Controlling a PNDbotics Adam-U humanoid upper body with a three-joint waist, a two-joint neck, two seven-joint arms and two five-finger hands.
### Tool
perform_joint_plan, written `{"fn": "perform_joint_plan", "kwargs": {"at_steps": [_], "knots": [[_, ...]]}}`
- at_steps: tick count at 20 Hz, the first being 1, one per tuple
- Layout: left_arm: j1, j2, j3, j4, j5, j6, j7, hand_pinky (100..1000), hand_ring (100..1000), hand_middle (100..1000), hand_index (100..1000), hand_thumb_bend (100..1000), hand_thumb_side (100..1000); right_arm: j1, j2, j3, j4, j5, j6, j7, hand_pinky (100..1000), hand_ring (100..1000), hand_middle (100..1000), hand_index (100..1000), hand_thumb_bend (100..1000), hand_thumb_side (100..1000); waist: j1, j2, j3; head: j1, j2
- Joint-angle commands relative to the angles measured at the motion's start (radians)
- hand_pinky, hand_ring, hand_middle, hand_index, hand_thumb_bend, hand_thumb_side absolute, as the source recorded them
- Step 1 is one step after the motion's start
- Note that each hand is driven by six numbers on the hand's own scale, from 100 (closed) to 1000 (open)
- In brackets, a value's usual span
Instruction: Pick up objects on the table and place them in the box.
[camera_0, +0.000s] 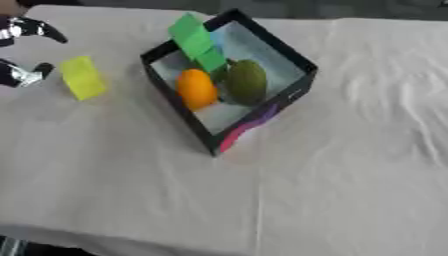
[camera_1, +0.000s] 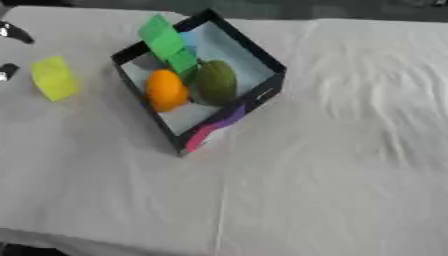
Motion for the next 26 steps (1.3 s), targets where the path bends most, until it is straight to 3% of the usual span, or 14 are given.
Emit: {"fn": "perform_joint_plan", "kwargs": {"at_steps": [1,3,4,5,6,7,8,9,10,13,16,26], "knots": [[-0.04,0.001,0.002,0.013,-0.012,-0.213,-0.239,1000,931,851,914,117,306,-0.011,-0.039,-0.004,-0.006,0.006,0.001,0.004,1000,685,664,884,100,675,-0.011,-0.04,0.001,-0.003,-0.013],[-0.056,-0.011,0.007,0.027,-0.047,-0.203,-0.228,1000,951,862,912,194,347,-0.011,-0.038,-0.003,-0.005,0.009,0.001,0.005,1000,685,664,884,100,676,-0.011,-0.04,0.001,-0.01,-0.013],[-0.062,-0.014,0.012,0.035,-0.072,-0.199,-0.214,1000,971,877,919,195,544,-0.011,-0.038,-0.003,-0.005,0.011,0.001,0.005,1000,685,664,884,100,677,-0.01,-0.039,0.001,-0.012,-0.013],[-0.067,-0.017,0.018,0.043,-0.103,-0.195,-0.193,1000,980,884,922,210,644,-0.011,-0.038,-0.004,-0.004,0.012,0.002,0.005,1000,685,664,884,100,678,-0.009,-0.039,0.001,-0.013,-0.014],[-0.071,-0.02,0.023,0.052,-0.136,-0.193,-0.169,1000,986,888,923,225,676,-0.012,-0.038,-0.004,-0.004,0.012,0.002,0.006,1000,685,664,884,100,679,-0.009,-0.039,0.001,-0.015,-0.015],[-0.074,-0.023,0.027,0.06,-0.171,-0.193,-0.146,1000,990,891,924,244,659,-0.012,-0.037,-0.004,-0.003,0.012,0.003,0.006,1000,685,664,884,100,680,-0.008,-0.038,0.0,-0.017,-0.015],[-0.076,-0.025,0.031,0.068,-0.203,-0.195,-0.123,1000,997,898,925,328,467,-0.012,-0.037,-0.004,-0.003,0.012,0.003,0.006,1000,684,663,883,100,681,-0.008,-0.038,0.0,-0.02,-0.015],[-0.078,-0.027,0.033,0.077,-0.234,-0.196,-0.104,1000,998,900,926,343,425,-0.012,-0.037,-0.004,-0.003,0.013,0.004,0.006,1000,684,663,883,100,682,-0.007,-0.037,0.0,-0.022,-0.014],[-0.078,-0.031,0.034,0.087,-0.258,-0.199,-0.088,1000,995,902,929,412,279,-0.012,-0.037,-0.004,-0.003,0.013,0.004,0.006,1000,683,662,883,100,685,-0.006,-0.037,0.0,-0.024,-0.014],[-0.08,-0.045,0.032,0.117,-0.291,-0.207,-0.063,1000,985,898,933,429,290,-0.012,-0.036,-0.005,-0.001,0.017,0.007,0.006,1000,683,662,883,100,687,-0.005,-0.035,0.0,-0.029,-0.011],[-0.084,-0.062,0.03,0.14,-0.279,-0.203,-0.074,1000,974,894,943,353,260,-0.011,-0.035,-0.006,0.001,0.02,0.007,0.005,1000,683,662,883,100,688,-0.005,-0.034,0.0,-0.031,-0.01],[-0.098,-0.079,0.038,0.157,-0.235,-0.148,-0.111,1000,972,893,959,257,231,-0.009,-0.034,-0.008,0.004,0.027,0.006,0.003,1000,683,662,882,100,690,-0.001,-0.035,-0.005,-0.034,-0.013]]}}
